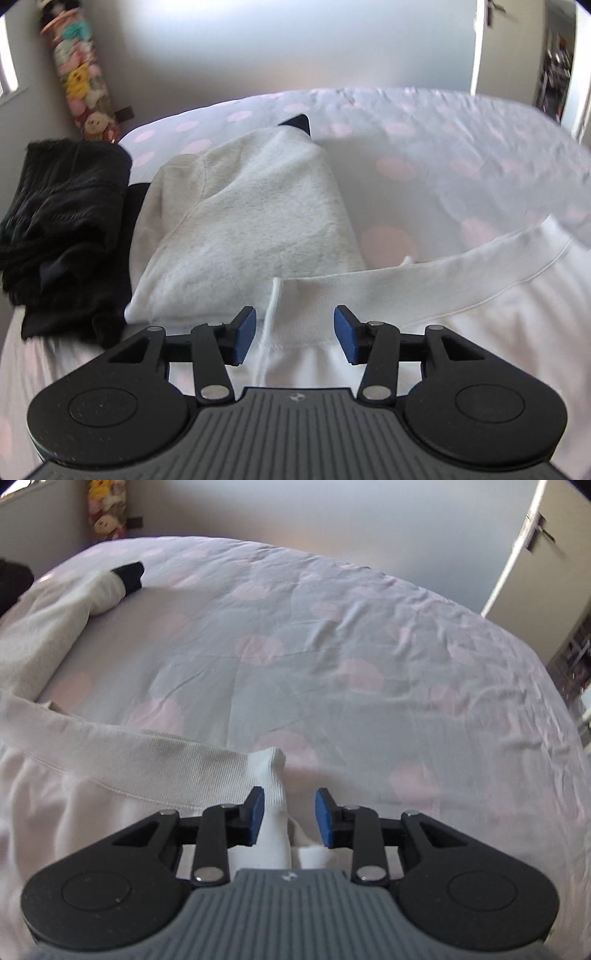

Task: Fold clothes

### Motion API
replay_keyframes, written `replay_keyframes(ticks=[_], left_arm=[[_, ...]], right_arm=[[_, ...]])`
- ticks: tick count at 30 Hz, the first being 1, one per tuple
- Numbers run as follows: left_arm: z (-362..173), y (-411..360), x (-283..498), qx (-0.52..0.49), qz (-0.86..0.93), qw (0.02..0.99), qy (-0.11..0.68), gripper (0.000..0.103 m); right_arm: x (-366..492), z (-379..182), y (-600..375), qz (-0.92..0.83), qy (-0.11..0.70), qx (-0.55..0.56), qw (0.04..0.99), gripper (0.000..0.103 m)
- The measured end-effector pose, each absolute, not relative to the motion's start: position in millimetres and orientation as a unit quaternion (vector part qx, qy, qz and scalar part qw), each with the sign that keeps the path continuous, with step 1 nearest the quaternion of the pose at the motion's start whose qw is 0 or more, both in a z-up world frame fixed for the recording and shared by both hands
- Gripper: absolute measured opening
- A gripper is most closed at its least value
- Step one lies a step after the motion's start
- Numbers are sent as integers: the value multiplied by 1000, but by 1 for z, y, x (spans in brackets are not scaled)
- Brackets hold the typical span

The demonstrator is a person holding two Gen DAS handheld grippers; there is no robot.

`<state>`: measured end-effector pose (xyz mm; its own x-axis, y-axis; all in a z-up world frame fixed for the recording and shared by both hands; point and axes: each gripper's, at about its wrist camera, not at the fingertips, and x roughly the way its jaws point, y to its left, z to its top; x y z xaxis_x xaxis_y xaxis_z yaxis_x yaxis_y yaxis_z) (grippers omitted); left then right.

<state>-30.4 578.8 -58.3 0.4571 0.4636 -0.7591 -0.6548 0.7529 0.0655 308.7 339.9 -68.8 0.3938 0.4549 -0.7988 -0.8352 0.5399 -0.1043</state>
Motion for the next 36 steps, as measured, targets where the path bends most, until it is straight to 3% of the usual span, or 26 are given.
replay_keyframes(ticks=[5, 14, 16, 36], left_arm=[[-42, 536, -60, -168, 331, 838, 401, 55], [-68, 477, -99, -243, 327, 832, 376, 55], [-80, 473, -101, -245, 326, 832, 375, 55], [-134, 508, -113, -271, 363, 806, 380, 55]], right_arm=[[283, -60, 272, 394, 417, -190, 797, 33], [254, -112, 180, 371, 484, -95, 786, 37], [251, -122, 174, 380, 481, -79, 786, 42], [321, -170, 225, 367, 488, -39, 791, 49]])
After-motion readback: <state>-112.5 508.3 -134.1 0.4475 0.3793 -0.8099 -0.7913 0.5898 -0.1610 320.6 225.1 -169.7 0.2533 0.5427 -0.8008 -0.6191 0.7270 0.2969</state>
